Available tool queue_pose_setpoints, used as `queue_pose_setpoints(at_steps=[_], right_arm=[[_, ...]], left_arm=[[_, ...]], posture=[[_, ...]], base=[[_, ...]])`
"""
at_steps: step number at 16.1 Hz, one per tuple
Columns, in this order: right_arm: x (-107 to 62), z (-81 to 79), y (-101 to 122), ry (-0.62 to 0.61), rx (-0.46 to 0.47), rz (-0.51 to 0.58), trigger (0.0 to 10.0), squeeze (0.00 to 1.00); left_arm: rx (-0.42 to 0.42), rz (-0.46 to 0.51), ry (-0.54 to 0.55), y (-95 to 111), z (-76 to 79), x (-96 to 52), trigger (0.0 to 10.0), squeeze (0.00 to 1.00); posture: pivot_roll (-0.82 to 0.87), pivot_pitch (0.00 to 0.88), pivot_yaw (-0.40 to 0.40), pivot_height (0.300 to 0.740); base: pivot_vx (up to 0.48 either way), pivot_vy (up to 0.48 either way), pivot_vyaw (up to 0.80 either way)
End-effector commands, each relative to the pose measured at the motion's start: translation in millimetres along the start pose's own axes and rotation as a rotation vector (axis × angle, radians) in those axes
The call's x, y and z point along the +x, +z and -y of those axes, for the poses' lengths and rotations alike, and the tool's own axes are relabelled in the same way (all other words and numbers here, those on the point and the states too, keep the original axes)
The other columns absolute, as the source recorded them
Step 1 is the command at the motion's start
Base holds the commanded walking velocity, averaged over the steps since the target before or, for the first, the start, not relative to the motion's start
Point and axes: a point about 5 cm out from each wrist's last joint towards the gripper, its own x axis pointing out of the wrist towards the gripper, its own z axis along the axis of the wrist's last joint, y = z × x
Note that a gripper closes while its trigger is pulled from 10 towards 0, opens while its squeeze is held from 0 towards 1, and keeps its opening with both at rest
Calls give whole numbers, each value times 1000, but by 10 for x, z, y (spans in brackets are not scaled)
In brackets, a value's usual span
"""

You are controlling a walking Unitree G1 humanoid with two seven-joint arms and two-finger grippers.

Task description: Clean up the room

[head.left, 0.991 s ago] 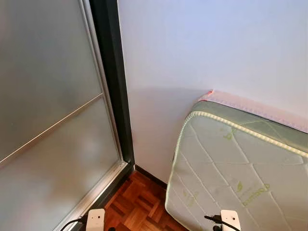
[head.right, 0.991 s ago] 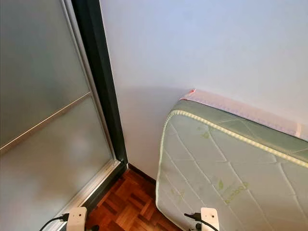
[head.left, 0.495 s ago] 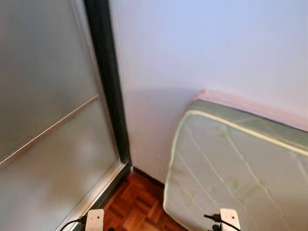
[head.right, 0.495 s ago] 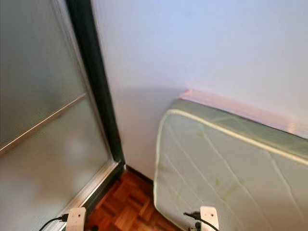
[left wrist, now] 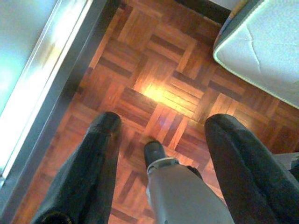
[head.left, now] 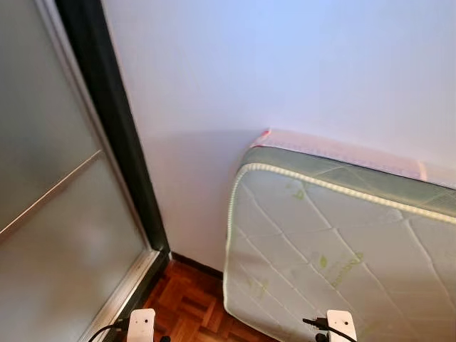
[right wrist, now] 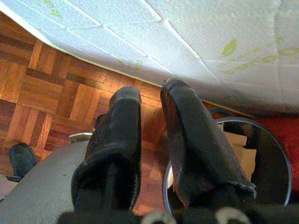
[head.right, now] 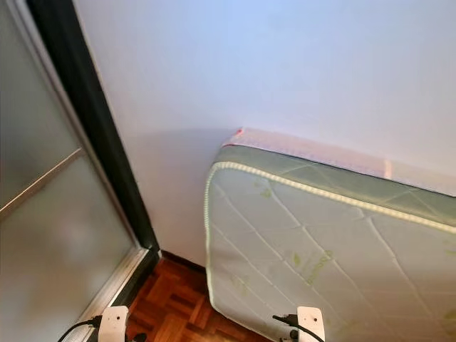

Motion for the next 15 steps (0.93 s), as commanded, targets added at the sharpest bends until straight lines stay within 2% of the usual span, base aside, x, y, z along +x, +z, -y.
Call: queue_pose_setpoints(at_steps=[1,3,5,15], right_arm=[[119,-144,593,75,174,64,10000,0],[121,-130,613,67,177,64,10000,0],[123,-132,633,66,180,67,10000,0],[126,-119,654,66,173,66,10000,0]], left_arm=[[-36,48,-17,201,-109,35,10000,0],[16,40,-8,179,-116,31,10000,0],[-4,41,-13,181,-113,32,10000,0],[-26,37,-6,236,-102,48,10000,0]], posture=[[43,0,-28,740],[43,0,-24,740],[42,0,-23,740],[44,0,-31,740]], base=[[0,0,-688],[0,-439,-684],[0,-480,-684],[0,0,-685]])
